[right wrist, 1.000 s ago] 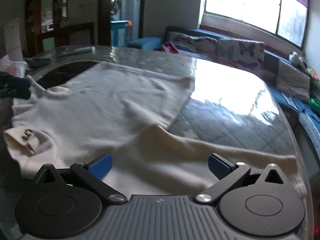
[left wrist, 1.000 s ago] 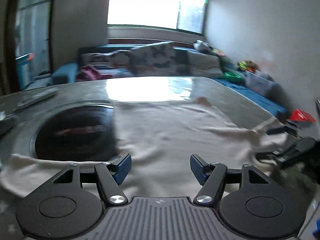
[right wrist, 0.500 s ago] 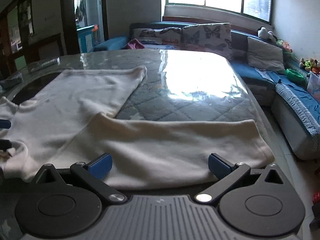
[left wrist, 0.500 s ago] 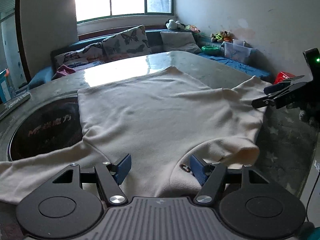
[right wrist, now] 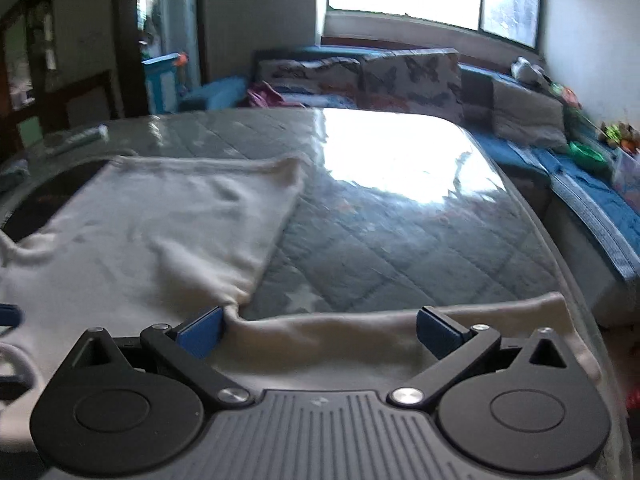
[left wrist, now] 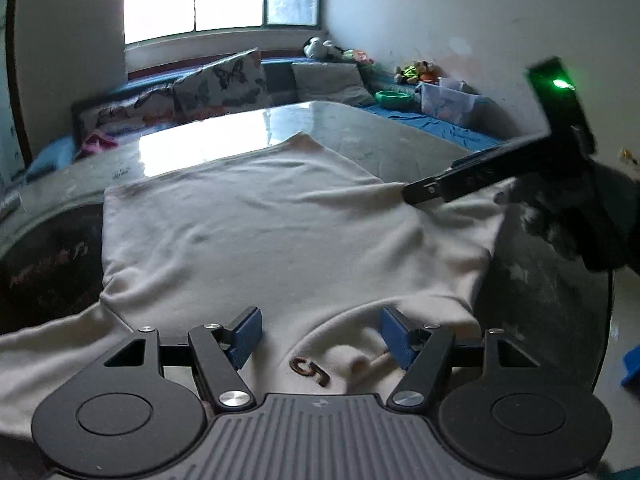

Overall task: Fold clothes
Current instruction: 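Move the right gripper to the sleeve end of the cream shirt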

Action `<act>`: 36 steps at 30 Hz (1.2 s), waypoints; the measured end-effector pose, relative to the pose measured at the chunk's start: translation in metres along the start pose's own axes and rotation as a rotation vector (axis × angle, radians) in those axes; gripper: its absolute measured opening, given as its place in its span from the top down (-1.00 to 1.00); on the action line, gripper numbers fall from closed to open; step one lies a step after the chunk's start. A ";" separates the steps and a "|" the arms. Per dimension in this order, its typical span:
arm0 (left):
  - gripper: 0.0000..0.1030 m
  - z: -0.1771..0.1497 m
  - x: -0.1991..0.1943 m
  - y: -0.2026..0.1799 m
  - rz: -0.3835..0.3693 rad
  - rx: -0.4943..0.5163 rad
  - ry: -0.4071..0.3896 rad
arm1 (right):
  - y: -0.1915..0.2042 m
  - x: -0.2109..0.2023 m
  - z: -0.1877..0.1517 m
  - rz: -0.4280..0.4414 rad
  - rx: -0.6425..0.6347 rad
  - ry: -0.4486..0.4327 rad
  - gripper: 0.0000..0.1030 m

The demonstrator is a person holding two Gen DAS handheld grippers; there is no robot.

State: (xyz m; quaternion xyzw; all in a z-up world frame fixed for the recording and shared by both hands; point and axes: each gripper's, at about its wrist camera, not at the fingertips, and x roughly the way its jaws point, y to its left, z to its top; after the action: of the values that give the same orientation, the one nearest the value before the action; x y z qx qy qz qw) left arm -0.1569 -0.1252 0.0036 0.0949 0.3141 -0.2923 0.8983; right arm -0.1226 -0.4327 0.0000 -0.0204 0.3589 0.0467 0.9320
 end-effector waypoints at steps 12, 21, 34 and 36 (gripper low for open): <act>-0.34 -0.011 -0.021 0.000 -0.004 0.005 0.001 | 0.033 -0.049 -0.021 0.116 -0.087 -0.073 -1.00; -0.34 0.000 -0.035 0.003 -0.001 -0.006 -0.036 | 0.084 -0.052 -0.043 0.132 -0.243 -0.062 -1.00; -0.40 0.028 -0.010 -0.015 -0.041 -0.018 -0.061 | 0.008 -0.080 -0.040 -0.015 -0.038 -0.095 -0.97; -0.40 0.029 -0.004 -0.021 -0.057 -0.011 -0.053 | -0.014 -0.078 -0.038 -0.063 0.023 -0.095 -0.88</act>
State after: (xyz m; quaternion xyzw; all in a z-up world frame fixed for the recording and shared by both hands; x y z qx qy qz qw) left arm -0.1574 -0.1502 0.0292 0.0732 0.2944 -0.3186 0.8980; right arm -0.2040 -0.4552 0.0243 -0.0190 0.3141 0.0141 0.9491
